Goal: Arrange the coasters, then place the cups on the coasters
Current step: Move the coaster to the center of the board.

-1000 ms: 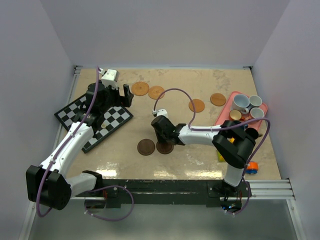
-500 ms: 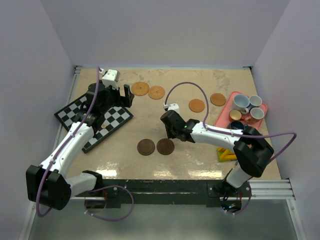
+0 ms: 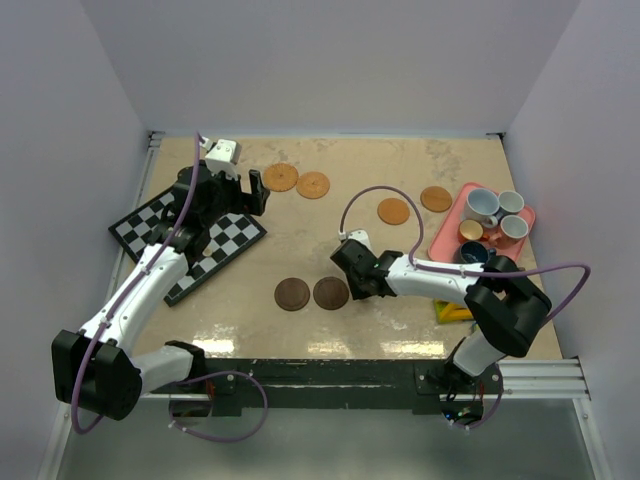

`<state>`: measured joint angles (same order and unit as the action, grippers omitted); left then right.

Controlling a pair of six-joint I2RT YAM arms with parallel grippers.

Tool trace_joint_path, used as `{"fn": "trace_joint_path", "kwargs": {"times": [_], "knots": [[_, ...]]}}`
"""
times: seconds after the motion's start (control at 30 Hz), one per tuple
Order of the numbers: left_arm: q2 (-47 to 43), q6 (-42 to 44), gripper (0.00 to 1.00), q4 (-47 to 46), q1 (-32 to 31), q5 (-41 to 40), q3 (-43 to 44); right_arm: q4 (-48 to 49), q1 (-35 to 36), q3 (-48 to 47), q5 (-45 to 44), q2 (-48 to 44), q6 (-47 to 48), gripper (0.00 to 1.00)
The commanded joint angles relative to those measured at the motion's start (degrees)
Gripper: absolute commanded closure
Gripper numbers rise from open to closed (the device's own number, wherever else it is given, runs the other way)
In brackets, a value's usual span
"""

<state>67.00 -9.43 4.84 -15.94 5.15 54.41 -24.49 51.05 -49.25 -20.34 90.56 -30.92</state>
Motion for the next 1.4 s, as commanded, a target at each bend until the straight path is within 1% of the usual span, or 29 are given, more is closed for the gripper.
{"fn": "trace_joint_path", "kwargs": {"times": [0.0,0.3,0.8,0.97,1.1,1.23,1.3,1.37], "knots": [[-0.38,-0.15,0.00,-1.94,-0.40,0.39,0.08,2.78,0.54,1.00,4.16,-2.15,-0.81,0.71],[-0.03,-0.15,0.00,-1.94,-0.49,0.30,0.08,4.98,1.51,0.21,5.57,-1.36,-0.81,0.71],[-0.12,-0.06,0.00,-1.85,-0.49,0.30,0.08,5.16,3.36,-0.23,6.01,-0.04,-1.51,0.72],[-0.12,-0.06,0.00,-1.77,-0.49,0.13,0.08,1.74,3.36,-0.93,2.41,-0.65,-3.27,0.71],[-0.12,0.03,0.00,-1.77,-0.49,-0.14,0.08,-3.71,2.92,-3.38,-3.03,-4.25,-3.10,0.71],[-0.12,0.20,0.00,-1.77,-0.49,-0.31,0.17,-5.48,-0.76,-6.46,-3.66,-8.38,-0.56,0.69],[-0.20,0.29,0.00,-1.68,-0.49,-0.49,0.34,-3.21,-5.23,-7.43,-1.47,-10.22,2.51,0.69],[-0.29,0.29,0.00,-1.59,-0.49,-0.84,0.26,0.39,-11.38,-8.40,0.56,-11.02,5.76,0.69]]}}
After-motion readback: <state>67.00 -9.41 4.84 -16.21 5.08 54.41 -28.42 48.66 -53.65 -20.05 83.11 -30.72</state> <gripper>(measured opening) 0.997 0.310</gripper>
